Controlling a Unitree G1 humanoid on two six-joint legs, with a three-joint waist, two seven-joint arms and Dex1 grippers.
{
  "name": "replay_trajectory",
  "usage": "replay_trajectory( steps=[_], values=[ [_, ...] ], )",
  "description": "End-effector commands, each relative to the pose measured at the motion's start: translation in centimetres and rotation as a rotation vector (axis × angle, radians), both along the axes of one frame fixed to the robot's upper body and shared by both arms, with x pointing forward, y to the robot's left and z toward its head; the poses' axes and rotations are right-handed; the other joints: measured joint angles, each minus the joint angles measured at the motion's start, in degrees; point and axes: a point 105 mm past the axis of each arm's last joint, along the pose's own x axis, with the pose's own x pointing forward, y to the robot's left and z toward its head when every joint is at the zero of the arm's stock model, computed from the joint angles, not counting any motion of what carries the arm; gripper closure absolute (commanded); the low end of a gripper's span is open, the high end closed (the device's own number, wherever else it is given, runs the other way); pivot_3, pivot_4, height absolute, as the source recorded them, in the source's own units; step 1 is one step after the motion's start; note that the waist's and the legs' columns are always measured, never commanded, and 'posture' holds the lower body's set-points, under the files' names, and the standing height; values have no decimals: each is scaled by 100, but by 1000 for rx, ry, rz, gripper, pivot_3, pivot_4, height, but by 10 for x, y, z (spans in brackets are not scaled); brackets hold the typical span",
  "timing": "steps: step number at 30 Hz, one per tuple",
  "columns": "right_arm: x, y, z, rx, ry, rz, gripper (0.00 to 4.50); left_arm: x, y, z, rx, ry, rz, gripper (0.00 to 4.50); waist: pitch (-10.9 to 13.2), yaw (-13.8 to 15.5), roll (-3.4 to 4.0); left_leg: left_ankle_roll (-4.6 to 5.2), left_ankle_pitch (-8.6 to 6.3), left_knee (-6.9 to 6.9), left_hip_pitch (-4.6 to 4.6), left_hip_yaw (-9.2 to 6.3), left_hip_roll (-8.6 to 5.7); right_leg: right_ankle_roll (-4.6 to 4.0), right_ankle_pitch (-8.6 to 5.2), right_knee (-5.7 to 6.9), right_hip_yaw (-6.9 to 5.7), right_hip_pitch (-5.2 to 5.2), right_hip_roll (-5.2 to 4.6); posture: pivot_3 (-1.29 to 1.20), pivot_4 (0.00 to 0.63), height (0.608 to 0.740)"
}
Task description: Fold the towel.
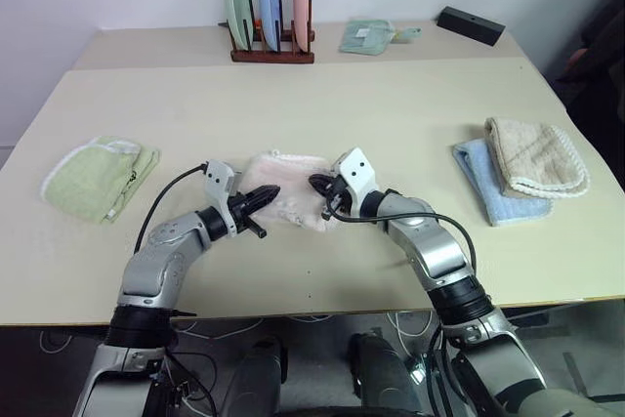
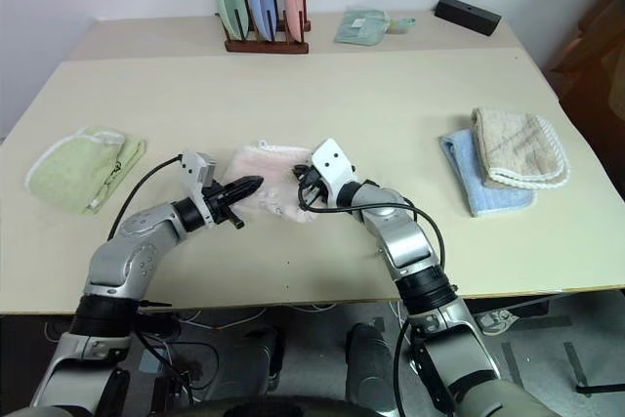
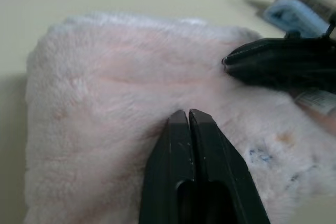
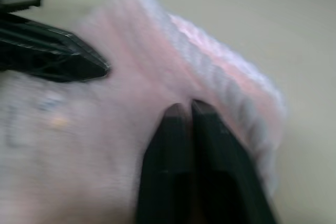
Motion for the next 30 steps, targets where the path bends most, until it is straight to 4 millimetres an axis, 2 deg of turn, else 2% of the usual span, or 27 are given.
replay_trajectory(
  steps=[1, 5, 6, 7, 15, 19, 25, 27, 30],
  values=[
    [-21, -9, 44, 48, -90, 68, 2312, -5, 34, 42, -61, -83, 102, 2629, -3, -4, -1, 0, 0, 1, -4, -2, 0, 0, 0, 3, -3, -5, 0, 0, 150, 740],
    [-24, -10, 45, 46, -74, 68, 249, -6, 35, 43, -69, -69, 106, 574, -7, 6, 2, 2, -1, -11, 51, 2, 1, 2, -5, -9, -5, 50, 1, 0, 150, 740],
    [-20, -12, 44, 36, -83, 42, 0, -5, 31, 44, -62, -74, 98, 168, -5, 10, -1, 1, -1, -10, 46, 3, 1, 2, -4, -12, -4, 48, 1, 0, 150, 740],
    [-18, -13, 43, 29, -89, 23, 0, -4, 27, 45, -56, -78, 93, 52, -5, 22, -2, 1, -1, -5, 43, 2, 0, 1, -4, -11, -4, 47, 1, 0, 150, 740],
    [-12, -17, 43, 2, -126, -22, 0, -1, 22, 44, -48, -72, 85, 52, -5, 13, -2, 0, 0, -5, 37, 3, -1, 2, -3, -13, -3, 39, 0, 0, 150, 740],
    [-19, -18, 40, -8, -101, 21, 0, 0, 27, 40, -87, -37, 105, 52, -5, 20, -2, 0, -1, -5, 36, 3, -1, 2, -3, -13, -3, 39, 0, 0, 150, 740],
    [-26, -21, 39, -47, -105, 48, 0, 7, 44, 24, -119, 74, 194, 52, -4, 13, -3, 1, -1, -4, 36, 4, -1, 2, -3, -13, -2, 39, 0, 0, 150, 740],
    [-25, -25, 39, -75, -124, 34, 0, 11, 47, 12, -128, 152, 227, 52, -4, 20, -3, 1, -1, -4, 37, 3, -1, 2, -3, -11, -3, 38, 0, 0, 150, 740],
    [-25, -26, 37, -96, -134, 34, 0, 8, 37, 3, -172, 229, 181, 52, -4, 27, -3, 1, -1, -2, 36, 4, -2, 3, -3, -14, -3, 41, -1, 0, 150, 740]
  ],
)
